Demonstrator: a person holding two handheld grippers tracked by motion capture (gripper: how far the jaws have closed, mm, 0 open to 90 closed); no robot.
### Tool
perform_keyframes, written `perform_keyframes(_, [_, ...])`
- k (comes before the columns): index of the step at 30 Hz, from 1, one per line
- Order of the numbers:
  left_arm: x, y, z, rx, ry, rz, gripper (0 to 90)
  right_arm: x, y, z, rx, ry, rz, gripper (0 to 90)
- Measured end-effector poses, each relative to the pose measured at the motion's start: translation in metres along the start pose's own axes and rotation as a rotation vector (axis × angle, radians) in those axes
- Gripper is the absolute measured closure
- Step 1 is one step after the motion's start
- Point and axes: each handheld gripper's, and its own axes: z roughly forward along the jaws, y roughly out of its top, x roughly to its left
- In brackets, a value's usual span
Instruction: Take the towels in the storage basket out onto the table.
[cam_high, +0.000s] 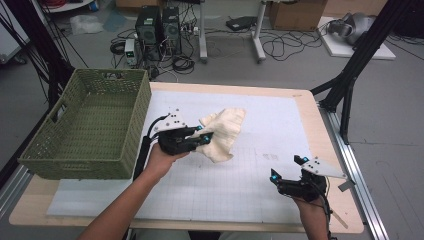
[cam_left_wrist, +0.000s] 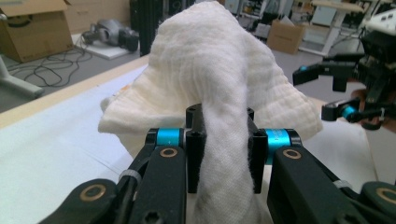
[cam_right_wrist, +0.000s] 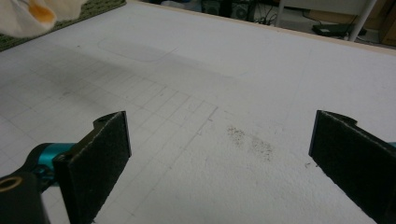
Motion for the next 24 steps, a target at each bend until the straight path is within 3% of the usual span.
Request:
perform_keyframes(6, [-0.005,-0.020,0.018,0.050,-0.029,-0.017,76.0,0.000,0.000,0.001,0.001,-0.001,-0.002,4.7])
perform_keyframes(11, [-0.009,-0.036,0.036,0.120,-0.038,-0.007,75.6,0.000,0.000,0.001,0.002,-0.001,0.001,4.7])
perform_keyframes(14, [-0.011,-0.043,0.045,0.149,-0.030,-0.010,75.4,0.000,0.000,0.001,0.000,-0.001,-0.004,4.7])
perform_keyframes(18, [-0.012,-0.055,0.054,0.225,-0.016,0.002,73.6,-0.001,0.000,0.001,0.002,-0.002,0.001,4.7])
perform_keyframes(24, [-0.009,-0.067,0.055,0.245,0.009,-0.028,70.1,-0.002,-0.001,0.000,-0.001,-0.003,0.003,4.7])
